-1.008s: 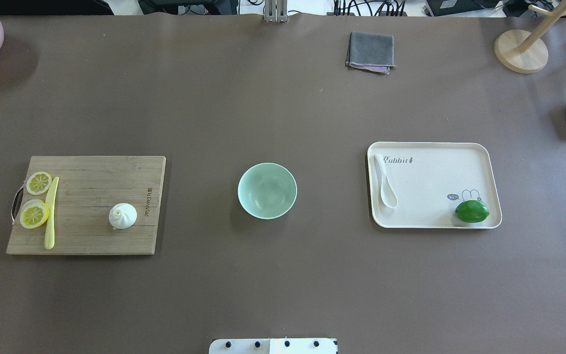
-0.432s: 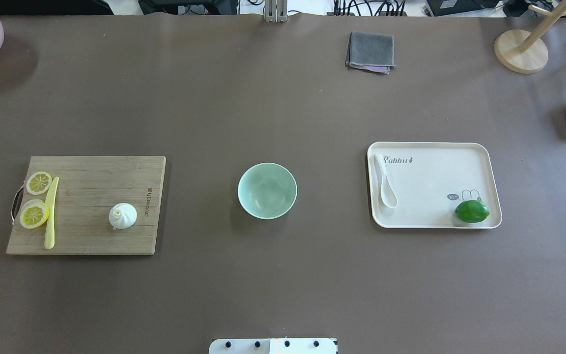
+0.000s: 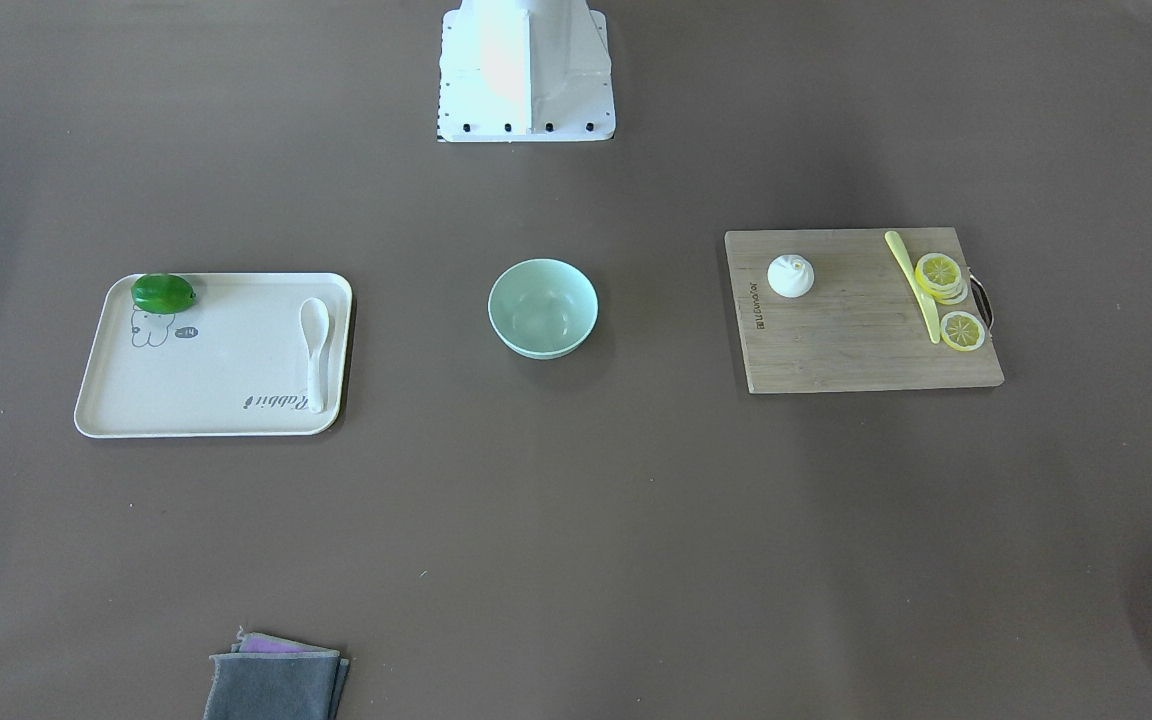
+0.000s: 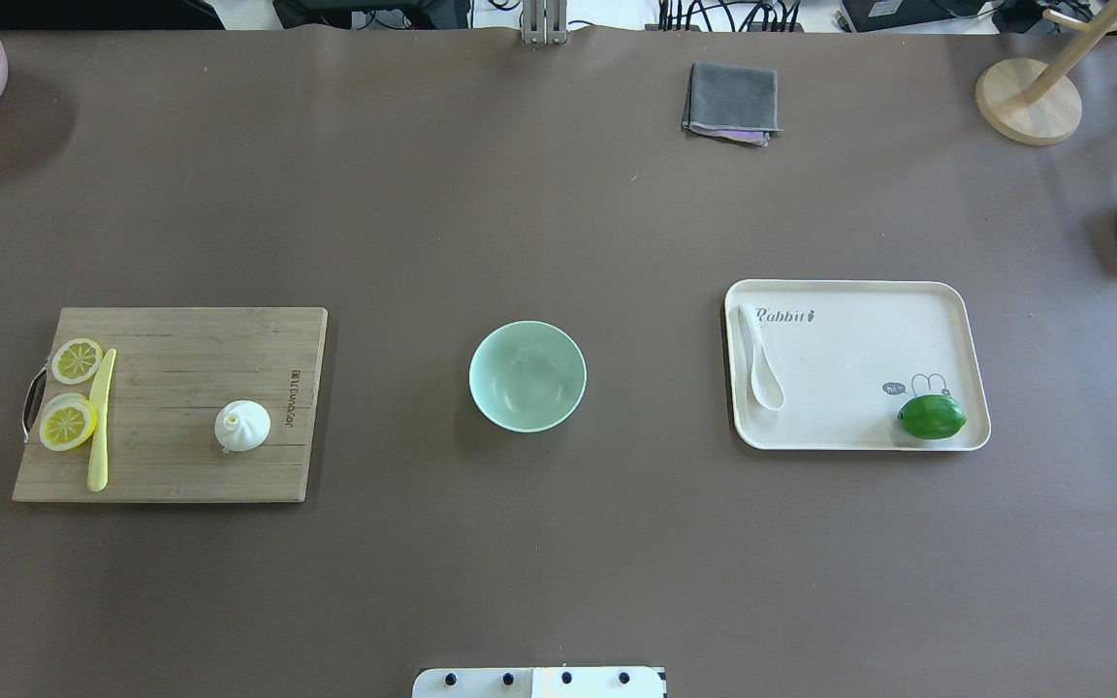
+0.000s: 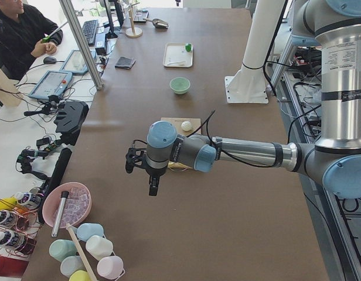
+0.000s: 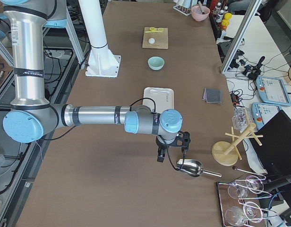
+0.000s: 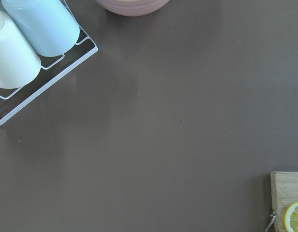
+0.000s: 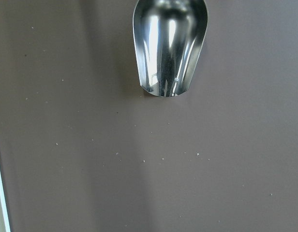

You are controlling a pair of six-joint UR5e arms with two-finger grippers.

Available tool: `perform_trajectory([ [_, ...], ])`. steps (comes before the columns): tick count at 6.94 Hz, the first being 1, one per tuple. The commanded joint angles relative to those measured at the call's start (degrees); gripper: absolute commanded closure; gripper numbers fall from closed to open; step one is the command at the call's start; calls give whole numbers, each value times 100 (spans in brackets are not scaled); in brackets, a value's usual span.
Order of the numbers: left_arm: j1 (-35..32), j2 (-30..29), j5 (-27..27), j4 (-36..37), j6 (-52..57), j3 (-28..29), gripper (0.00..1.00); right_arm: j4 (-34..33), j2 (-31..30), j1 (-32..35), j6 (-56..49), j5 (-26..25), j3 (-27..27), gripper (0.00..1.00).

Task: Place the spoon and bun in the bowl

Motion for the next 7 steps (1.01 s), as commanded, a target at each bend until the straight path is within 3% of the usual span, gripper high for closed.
perform_trajectory([
  [1,0,1,3,0,-3,5,2,9,-6,0,-7,-18,-6,0],
  [4,9,-34,12,0,-12,-4,2,26,-6,0,-7,-19,3,0],
  [7,61,-376,-58,-52,-170,-83,2,87,46,-26,28,-9,590,0],
])
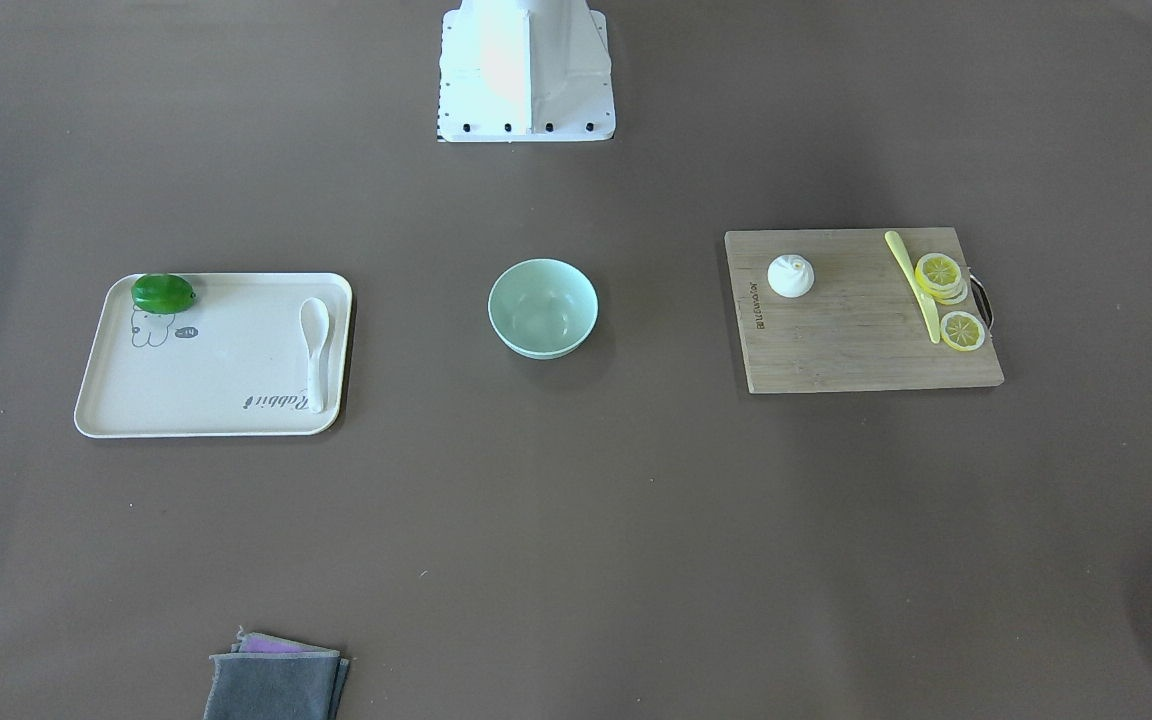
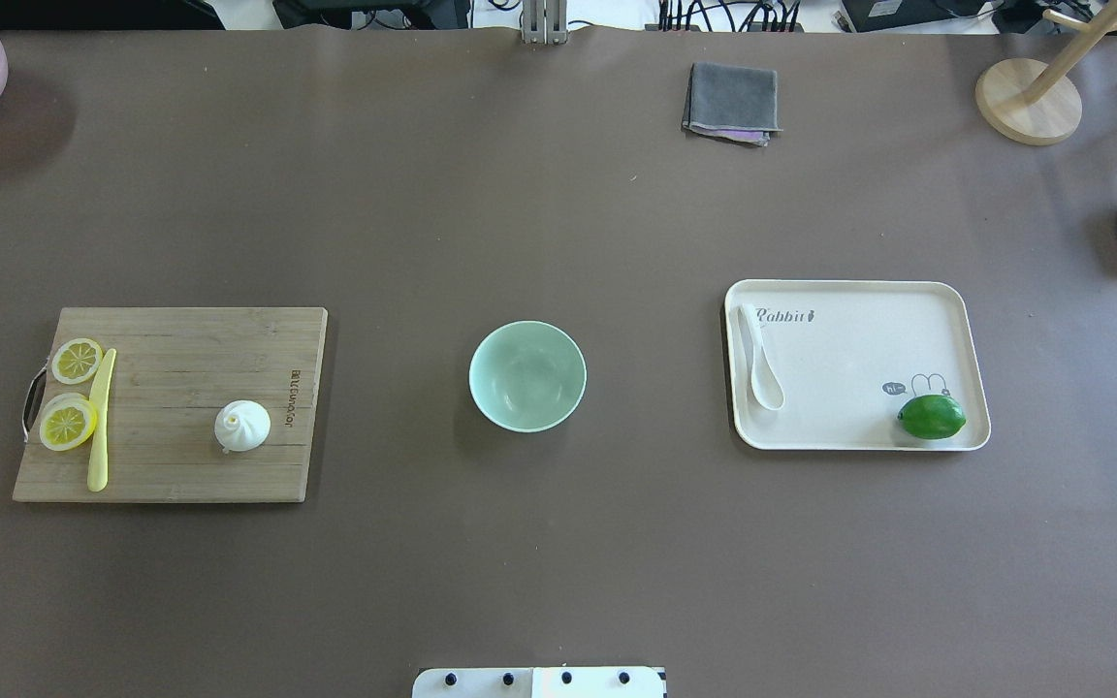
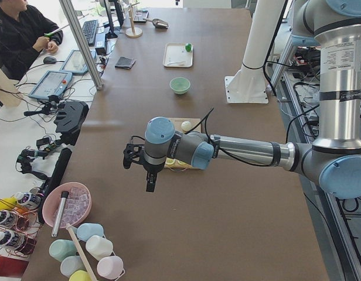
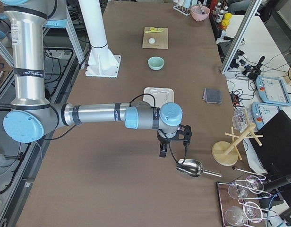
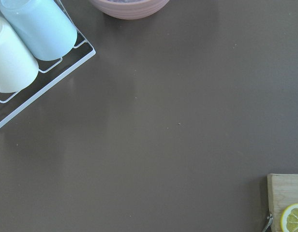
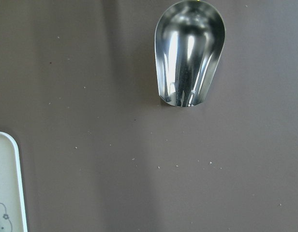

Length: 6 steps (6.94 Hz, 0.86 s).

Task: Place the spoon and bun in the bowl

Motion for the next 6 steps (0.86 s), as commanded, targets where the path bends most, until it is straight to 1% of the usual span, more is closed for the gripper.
perform_trajectory([
  [1,44,-196,-235,-156,-102,-312,2,71,215,-100,-6,-87,284,0],
  [2,279,-327,-307,-271,-94,-350,2,89,260,-345,-6,-70,389,0],
  [3,525,-468,-308,-577,-94,-298,2,420,269,-721,11,-79,381,0],
  [4,649,-478,-360,-936,-294,-254,2,1049,243,-995,28,-79,320,0],
  [5,946,-643,-395,-1018,-1123,-201,2,1256,278,-1250,394,-26,285,0],
  [6,1036,-758,-483,-1106,-1374,-192,2,1397,461,-1505,755,-17,258,0],
])
